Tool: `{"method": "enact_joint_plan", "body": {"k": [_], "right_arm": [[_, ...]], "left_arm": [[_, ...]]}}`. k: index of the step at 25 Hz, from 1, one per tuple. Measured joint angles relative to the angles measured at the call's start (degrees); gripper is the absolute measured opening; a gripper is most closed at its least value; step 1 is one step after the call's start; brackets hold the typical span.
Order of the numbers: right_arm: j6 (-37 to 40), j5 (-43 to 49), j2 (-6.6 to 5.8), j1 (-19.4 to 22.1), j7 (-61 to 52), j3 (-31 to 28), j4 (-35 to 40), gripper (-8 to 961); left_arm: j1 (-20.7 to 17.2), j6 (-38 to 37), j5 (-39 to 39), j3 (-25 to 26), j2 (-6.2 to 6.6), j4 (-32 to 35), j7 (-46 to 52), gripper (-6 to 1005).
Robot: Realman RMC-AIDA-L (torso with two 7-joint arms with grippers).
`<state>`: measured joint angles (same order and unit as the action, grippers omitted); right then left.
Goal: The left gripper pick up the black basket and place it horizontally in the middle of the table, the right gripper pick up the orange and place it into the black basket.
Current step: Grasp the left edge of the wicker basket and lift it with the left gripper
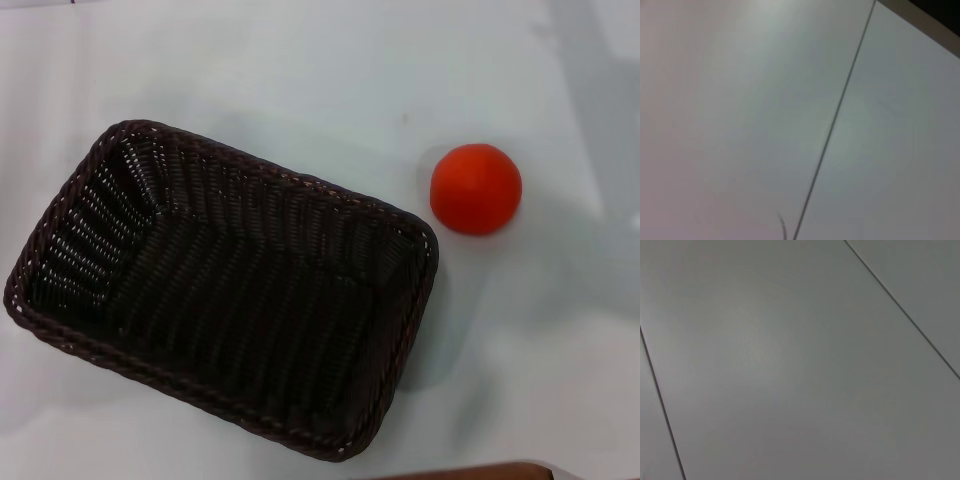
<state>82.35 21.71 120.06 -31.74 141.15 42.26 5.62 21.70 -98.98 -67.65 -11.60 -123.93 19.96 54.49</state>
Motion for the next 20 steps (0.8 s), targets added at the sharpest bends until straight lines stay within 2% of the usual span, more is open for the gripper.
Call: {"method": "enact_joint_plan", "body": {"k": [10,13,16,20], "right_arm": [[-0.1,0.0,0.00,0.0,-0.7,0.0,-0.4,884],[-0.2,0.0,0.00,-0.1,-1.1,0.0,-0.4,884],[-0.2,0.0,0.00,-0.1,-1.2,0.0,-0.5,884],[-0.2,0.0,0.00,-0.1,-1.3,0.0,-0.5,884]], "left_arm": [[-0.2,-0.3,-0.2,-0.4,0.01,0.2,0.1,506],[-0.6,-0.4,-0.8,-2.6,0.40,1.5,2.4,505],[-1.1,-0.6,-4.0,-6.4,1.25,6.0,7.0,506],[-1.8,-1.8,-11.8,-10.6,2.78,16.4,16.8,507]]}}
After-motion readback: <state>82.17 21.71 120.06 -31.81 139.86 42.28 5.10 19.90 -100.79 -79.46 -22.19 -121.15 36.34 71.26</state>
